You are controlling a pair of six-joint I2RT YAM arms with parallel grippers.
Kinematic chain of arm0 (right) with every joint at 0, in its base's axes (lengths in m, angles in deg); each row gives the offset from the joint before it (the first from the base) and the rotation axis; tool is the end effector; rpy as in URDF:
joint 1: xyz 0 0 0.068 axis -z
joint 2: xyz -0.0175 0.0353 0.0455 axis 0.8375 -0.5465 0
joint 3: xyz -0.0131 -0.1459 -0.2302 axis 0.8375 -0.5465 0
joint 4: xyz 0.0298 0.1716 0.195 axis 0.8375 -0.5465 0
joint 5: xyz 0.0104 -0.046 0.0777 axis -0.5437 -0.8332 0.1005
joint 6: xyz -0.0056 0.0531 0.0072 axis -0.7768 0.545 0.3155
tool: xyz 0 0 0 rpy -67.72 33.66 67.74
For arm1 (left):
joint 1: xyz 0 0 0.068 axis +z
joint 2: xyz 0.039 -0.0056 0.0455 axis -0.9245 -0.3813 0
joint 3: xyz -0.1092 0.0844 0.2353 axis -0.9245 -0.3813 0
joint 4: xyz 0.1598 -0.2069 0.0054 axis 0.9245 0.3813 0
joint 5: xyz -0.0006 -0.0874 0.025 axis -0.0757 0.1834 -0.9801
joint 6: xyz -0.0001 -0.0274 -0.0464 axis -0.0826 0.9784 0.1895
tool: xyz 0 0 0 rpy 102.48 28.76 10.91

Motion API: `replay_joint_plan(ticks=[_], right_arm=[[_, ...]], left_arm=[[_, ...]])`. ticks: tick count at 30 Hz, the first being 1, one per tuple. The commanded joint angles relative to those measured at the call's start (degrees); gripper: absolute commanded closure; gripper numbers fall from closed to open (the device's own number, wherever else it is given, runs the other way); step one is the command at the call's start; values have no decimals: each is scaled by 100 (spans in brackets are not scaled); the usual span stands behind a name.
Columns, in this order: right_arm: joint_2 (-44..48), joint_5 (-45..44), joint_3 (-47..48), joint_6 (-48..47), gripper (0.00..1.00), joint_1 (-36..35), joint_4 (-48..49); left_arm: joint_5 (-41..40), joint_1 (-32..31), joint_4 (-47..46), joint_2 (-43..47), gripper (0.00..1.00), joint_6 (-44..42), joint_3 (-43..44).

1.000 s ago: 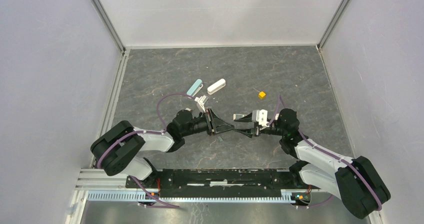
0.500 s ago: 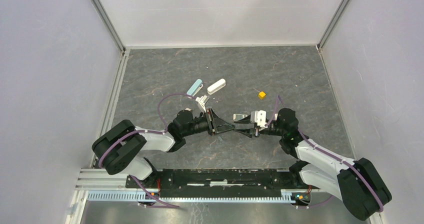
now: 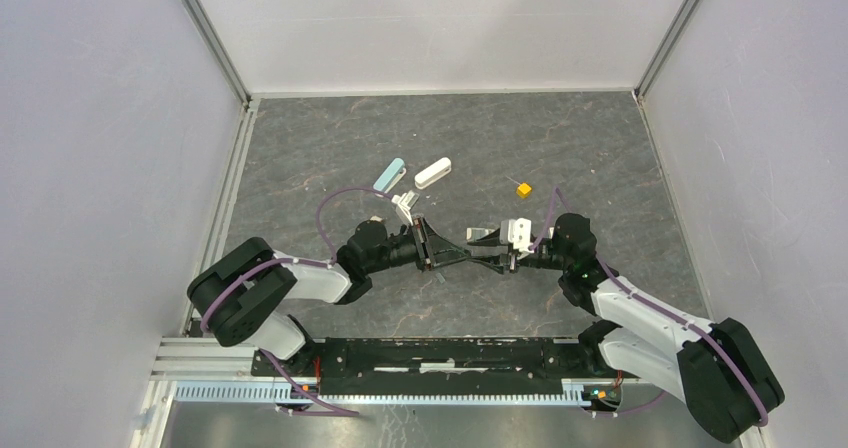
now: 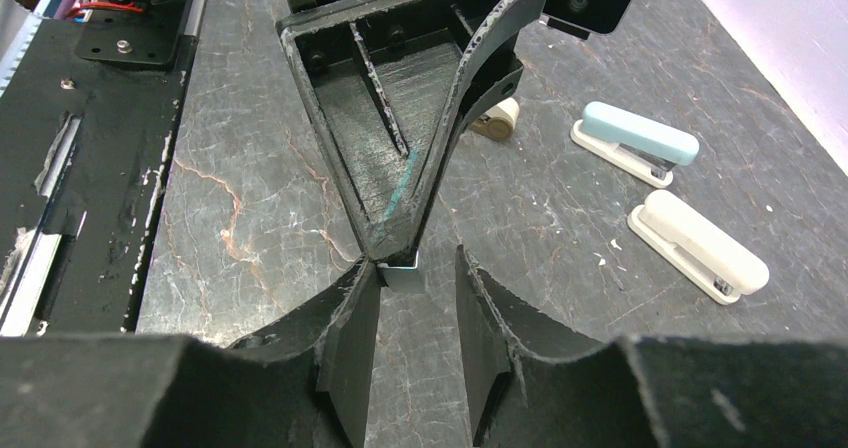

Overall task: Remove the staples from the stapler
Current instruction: Pick up the staple from the center of the board.

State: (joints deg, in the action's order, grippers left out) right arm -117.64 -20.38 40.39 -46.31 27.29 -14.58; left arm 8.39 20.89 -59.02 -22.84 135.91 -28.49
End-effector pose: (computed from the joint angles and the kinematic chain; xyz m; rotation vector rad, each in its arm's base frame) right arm 0.1577 0.1215 0.2091 -1.2475 1.2115 0.9205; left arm 0.1732 -0.2061 0.1763 -0.0186 2.0326 -1.8313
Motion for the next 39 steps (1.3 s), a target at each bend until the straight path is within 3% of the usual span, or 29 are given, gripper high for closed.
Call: replay_joint_plan(ticks=[1,12,23,34,39], right_arm=[[123,-63,274,-76,61,-17,98],[142,-95,332,-181,64,-17,-73],[113,-112,349,-216,81,-20,-139],[90,-43,423,-215,85,-15,-340],[22,-19,547,-185,85,-21,-695]], left_arm=[[18,-41,-193,-99,66,100,127],[-46,-35,-220,-86,66,140,101],[41,-37,-492,-206,62,290,101],[-29,6,-641,58,40,211,-71],[-296,90,285,929,34,-476,-257]])
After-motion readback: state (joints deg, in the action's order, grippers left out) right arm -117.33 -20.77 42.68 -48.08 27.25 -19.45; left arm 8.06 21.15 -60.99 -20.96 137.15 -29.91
